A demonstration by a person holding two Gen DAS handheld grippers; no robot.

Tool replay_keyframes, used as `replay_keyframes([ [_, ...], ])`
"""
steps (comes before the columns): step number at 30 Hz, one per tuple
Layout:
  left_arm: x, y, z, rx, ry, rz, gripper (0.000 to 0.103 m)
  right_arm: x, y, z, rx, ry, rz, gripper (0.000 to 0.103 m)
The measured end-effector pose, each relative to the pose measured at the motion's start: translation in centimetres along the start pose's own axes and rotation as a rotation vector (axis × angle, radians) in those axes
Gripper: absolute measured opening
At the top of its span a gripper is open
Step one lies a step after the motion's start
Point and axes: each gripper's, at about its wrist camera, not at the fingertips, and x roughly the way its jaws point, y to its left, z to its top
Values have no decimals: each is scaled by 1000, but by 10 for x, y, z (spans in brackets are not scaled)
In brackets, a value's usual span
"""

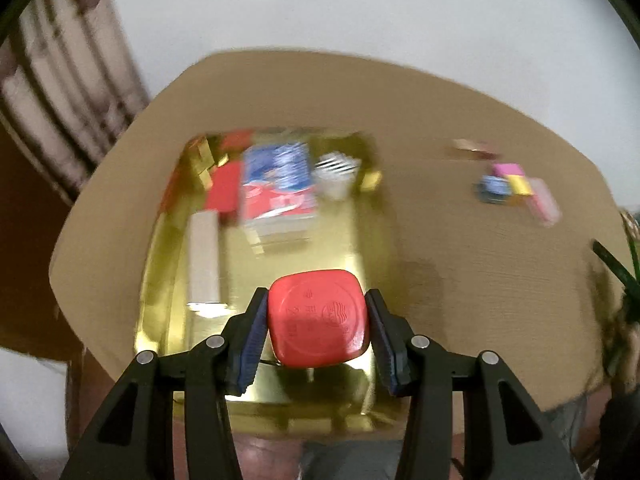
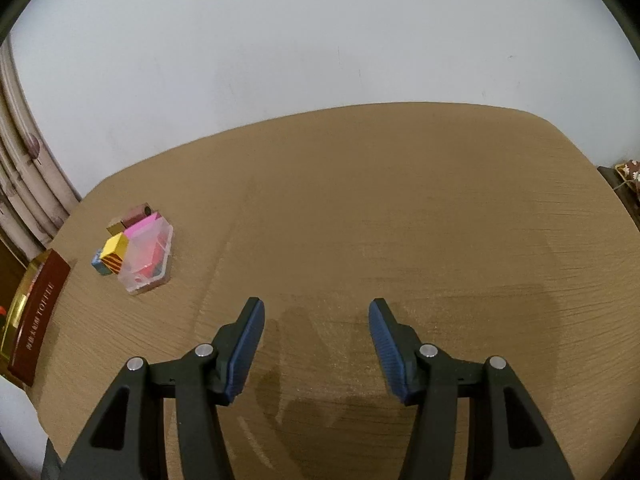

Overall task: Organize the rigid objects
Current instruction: 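Place the red rounded box into the tin and open the left gripper, then grasp the clear box with red item using the right gripper, carry to tin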

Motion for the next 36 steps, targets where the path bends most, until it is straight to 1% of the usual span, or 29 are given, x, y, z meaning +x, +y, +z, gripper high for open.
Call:
replay_keyframes([
  [1, 12, 10, 1, -18, 15, -4, 44, 2, 2, 0, -5, 4, -6, 56],
  [3, 34, 20, 2, -50, 40, 21, 44, 4, 4, 1, -10, 10, -13, 56],
  [6, 49, 37, 1, -71, 59, 16, 44, 7, 7, 1, -16, 16, -21, 56],
  [9, 55, 41, 3, -71, 47, -7, 44, 12, 11, 3, -27, 23, -29, 56],
  [13, 60, 40, 11, -41, 15, 7, 44, 16, 16, 3, -38, 28, -34, 58],
  [15, 59, 40, 14, -32, 6, 32, 53, 19, 19, 4, -43, 30, -38, 59],
  [18, 50, 37, 16, -30, -11, 51, 56, 21, 21, 3, -45, 30, -40, 59],
  [20, 34, 31, 11, -25, -51, 59, 57, 21, 21, 3, -43, 29, -38, 59],
  [22, 7, 19, 2, -31, -107, 29, 65, 22, 22, 4, -43, 29, -38, 59],
  [23, -5, 12, -4, -28, -137, 8, 72, 22, 22, 4, -43, 29, -40, 59],
  [24, -12, 3, -8, -19, -161, 0, 74, 22, 23, 4, -45, 28, -44, 59],
  [25, -27, -12, -17, 13, -203, 8, 74, 22, 22, 4, -46, 27, -50, 59],
  [26, -34, -20, -21, 35, -218, 12, 74, 22, 23, 4, -50, 24, -58, 59],
  [27, -43, -35, -29, 72, -233, -2, 75, 21, 24, 5, -55, 21, -64, 59],
  [29, -52, -54, -42, 103, -238, -38, 78, 22, 34, 6, -88, 21, -58, 59],
  [30, -56, -63, -48, 119, -240, -48, 80, 23, 40, 8, -101, 29, -41, 59],
  [31, -59, -74, -56, 127, -241, -69, 80, 23, 52, 11, -121, 42, -7, 59],
  [33, -63, -91, -71, 134, -237, -134, 81, 21, 80, 17, -183, 44, 33, 59],
  [34, -64, -95, -76, 137, -231, -147, 81, 20, 97, 21, -227, 44, 49, 59],
  [36, -65, -100, -89, 120, -241, -174, 81, 24, 127, 29, -307, 52, 48, 59],
])
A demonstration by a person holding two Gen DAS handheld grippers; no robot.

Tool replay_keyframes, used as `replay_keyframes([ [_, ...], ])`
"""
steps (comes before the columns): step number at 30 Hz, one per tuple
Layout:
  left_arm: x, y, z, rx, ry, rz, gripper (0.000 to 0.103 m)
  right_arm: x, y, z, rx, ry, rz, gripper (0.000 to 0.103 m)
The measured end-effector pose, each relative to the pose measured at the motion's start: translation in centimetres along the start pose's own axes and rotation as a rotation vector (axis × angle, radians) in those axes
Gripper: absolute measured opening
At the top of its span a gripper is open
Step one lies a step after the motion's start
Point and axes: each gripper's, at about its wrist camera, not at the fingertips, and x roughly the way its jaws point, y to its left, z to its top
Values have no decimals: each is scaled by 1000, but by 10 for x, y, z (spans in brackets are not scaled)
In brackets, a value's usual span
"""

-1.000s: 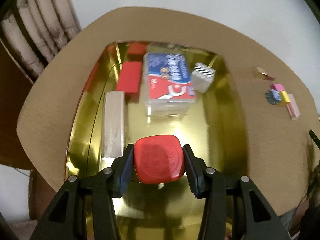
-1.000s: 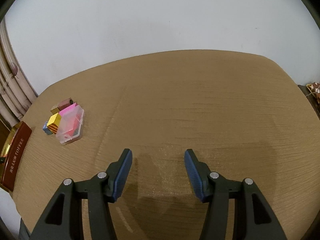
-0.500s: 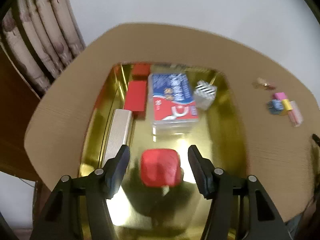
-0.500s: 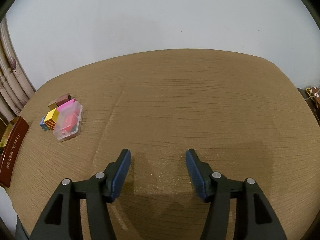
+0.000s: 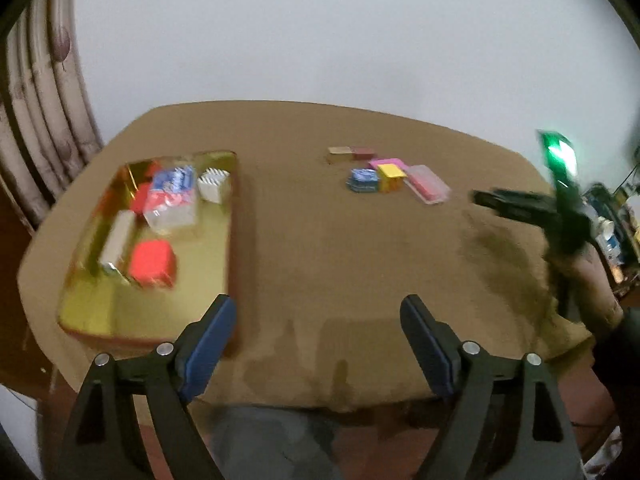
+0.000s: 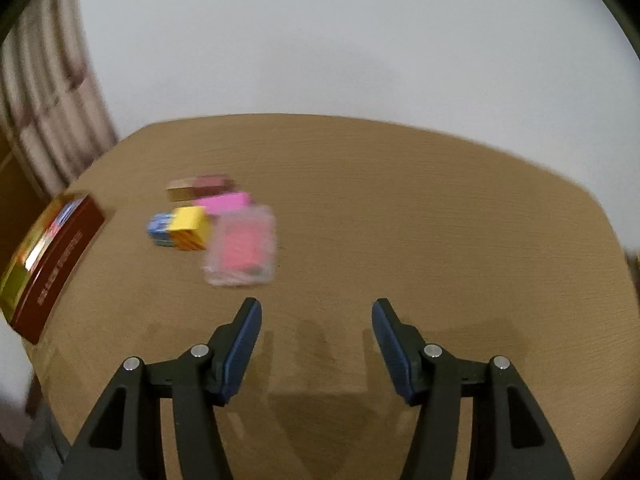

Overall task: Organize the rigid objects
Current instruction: 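Grasp the clear box with red item using the right gripper, carry to tin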

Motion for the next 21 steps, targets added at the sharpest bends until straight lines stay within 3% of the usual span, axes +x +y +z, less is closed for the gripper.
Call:
replay_keyframes([
  [4, -8, 4, -26, -112, -50, -74, 81, 26, 30, 26, -98, 48, -6, 59],
  [9, -10, 26, -39, -221, -53, -50, 81, 51, 47, 40, -107, 96, 25, 59],
  [15, -7, 28, -49, -121, 6, 29, 81, 76, 63, 45, -161, 158, -31, 59],
  [17, -8, 24, -56, -70, -8, 116, 81, 84, 64, 48, -164, 165, -22, 59],
  [21, -8, 22, -63, -33, 4, 155, 82, 98, 59, 52, -125, 199, -4, 58],
])
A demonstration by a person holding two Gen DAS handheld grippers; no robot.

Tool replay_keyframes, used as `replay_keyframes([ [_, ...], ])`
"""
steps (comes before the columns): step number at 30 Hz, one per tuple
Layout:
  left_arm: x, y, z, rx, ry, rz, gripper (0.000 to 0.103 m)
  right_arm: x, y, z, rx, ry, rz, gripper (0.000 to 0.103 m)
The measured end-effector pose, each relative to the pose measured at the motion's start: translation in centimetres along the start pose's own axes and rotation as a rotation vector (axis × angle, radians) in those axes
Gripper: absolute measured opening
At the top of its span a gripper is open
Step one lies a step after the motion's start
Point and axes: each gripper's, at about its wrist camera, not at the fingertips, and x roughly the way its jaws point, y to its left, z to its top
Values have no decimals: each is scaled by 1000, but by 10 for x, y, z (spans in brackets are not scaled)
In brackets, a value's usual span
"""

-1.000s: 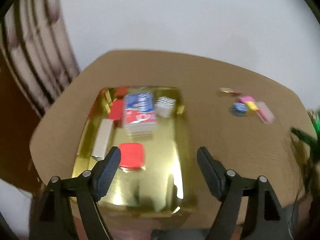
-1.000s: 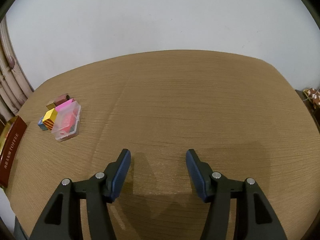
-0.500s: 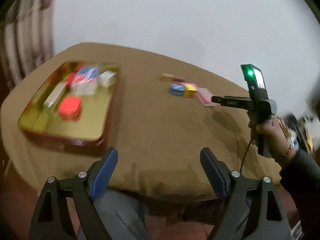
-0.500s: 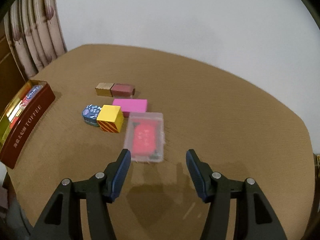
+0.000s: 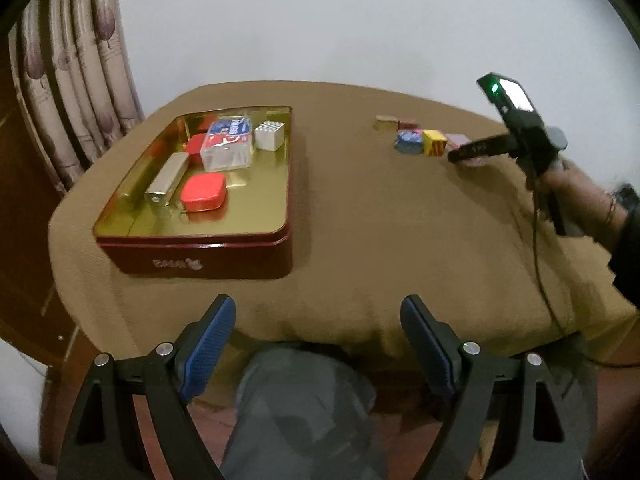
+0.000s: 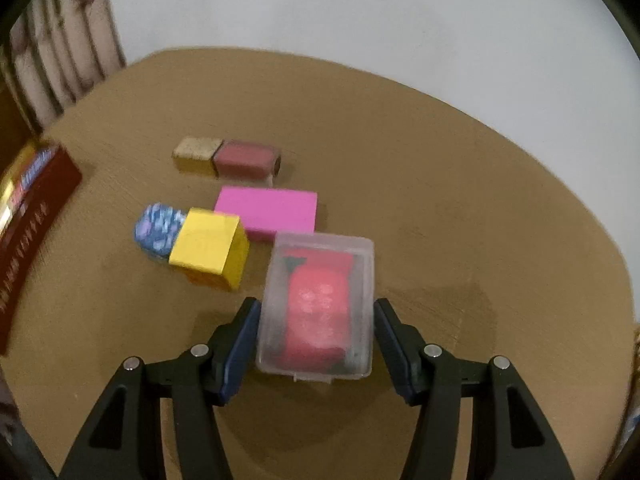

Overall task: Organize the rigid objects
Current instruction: 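Grasp the clear box with red item using the right gripper, carry to tin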

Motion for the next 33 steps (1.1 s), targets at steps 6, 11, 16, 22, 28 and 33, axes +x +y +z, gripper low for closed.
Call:
replay_keyframes([
  [6, -9, 15, -1, -16, 0, -2, 99, -13, -14, -12, 82, -24, 30, 55],
  [11, -23, 40, -1, -82, -60, -23, 99, -67, -7, -23, 104, -104, 89, 55],
  [16, -26, 60, -5, -154, -77, -39, 99, -125, 69, -4, 5, -172, 261, 55],
  [22, -36, 84, -9, -198, -87, -1, 100, -136, 203, 27, -133, -112, 452, 55],
  [28, -35, 110, -15, -162, -17, 88, 100, -86, 271, 32, -104, -16, 430, 55],
  [33, -47, 127, -16, -213, -74, 75, 100, -52, 284, 26, -59, 41, 365, 55],
])
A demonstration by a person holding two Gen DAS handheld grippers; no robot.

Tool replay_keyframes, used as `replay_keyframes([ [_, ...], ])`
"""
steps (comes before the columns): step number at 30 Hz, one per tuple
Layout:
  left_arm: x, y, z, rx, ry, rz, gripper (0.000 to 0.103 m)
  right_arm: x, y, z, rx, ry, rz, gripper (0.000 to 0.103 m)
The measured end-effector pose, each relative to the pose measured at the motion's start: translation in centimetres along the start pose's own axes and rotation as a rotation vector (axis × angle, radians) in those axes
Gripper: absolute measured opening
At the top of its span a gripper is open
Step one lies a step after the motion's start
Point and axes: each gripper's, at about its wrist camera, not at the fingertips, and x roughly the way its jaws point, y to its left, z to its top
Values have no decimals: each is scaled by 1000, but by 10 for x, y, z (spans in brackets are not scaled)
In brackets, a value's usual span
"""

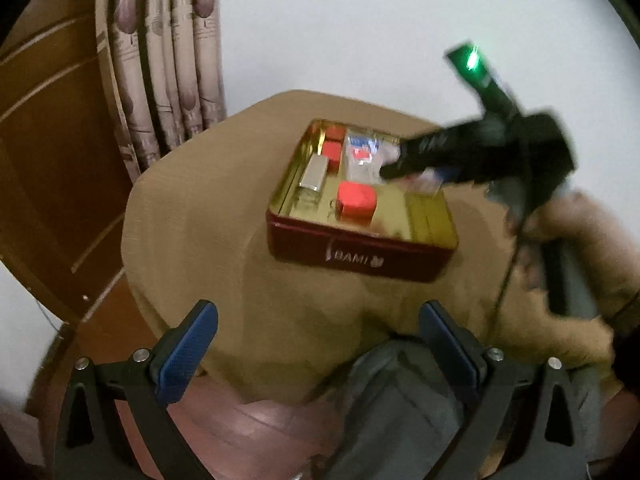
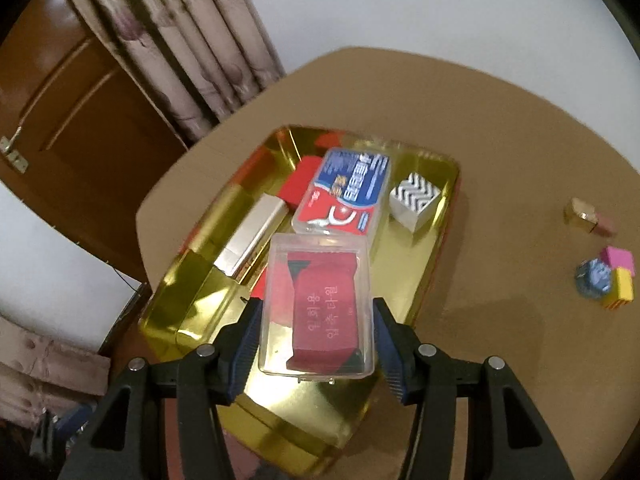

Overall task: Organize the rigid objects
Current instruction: 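Grasp the clear box with red item using the right gripper, carry to tin, then open the right gripper over the tin and withdraw it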

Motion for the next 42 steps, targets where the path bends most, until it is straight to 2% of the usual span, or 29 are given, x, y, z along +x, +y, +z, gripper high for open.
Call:
replay_keyframes([
  [3, -1, 2, 0, -7, -4, -23, 100, 13, 8, -2, -20, 8, -86, 55],
  [10, 0, -3, 0, 12, 15, -60, 100, 26, 16, -4, -15, 22, -187, 55],
  [17, -3, -2, -1, 10, 7, -67, 101, 28, 19, -4, 10, 68, -231, 55],
  [22, -3, 1, -1, 7, 14, -72, 101, 16, 17, 4, -25, 21, -322, 56],
  [26, -2, -1, -1, 5, 20, -70, 101, 1, 9, 6, -3, -12, -264, 56],
  [28, -1, -2, -1, 7, 23, -68, 101, -5, 3, 7, 20, -27, -154, 56],
  [30, -1, -4, -2, 13, 25, -62, 101, -13, -4, 9, 54, -54, -83, 56],
  [33, 0, -7, -3, 22, 19, -48, 101, -33, -18, 9, 98, -123, 56, 56],
  [34, 0, -8, -4, 27, 16, -43, 101, -44, -25, 6, 112, -158, 67, 56],
  [38, -2, -15, -6, 54, 1, -37, 101, -83, -60, -19, 139, -287, -36, 56],
  [40, -5, -22, -7, 80, -8, -40, 101, -104, -93, -44, 167, -344, -137, 56],
  [42, -9, -29, -8, 115, -24, -49, 101, -117, -124, -66, 174, -360, -271, 56],
])
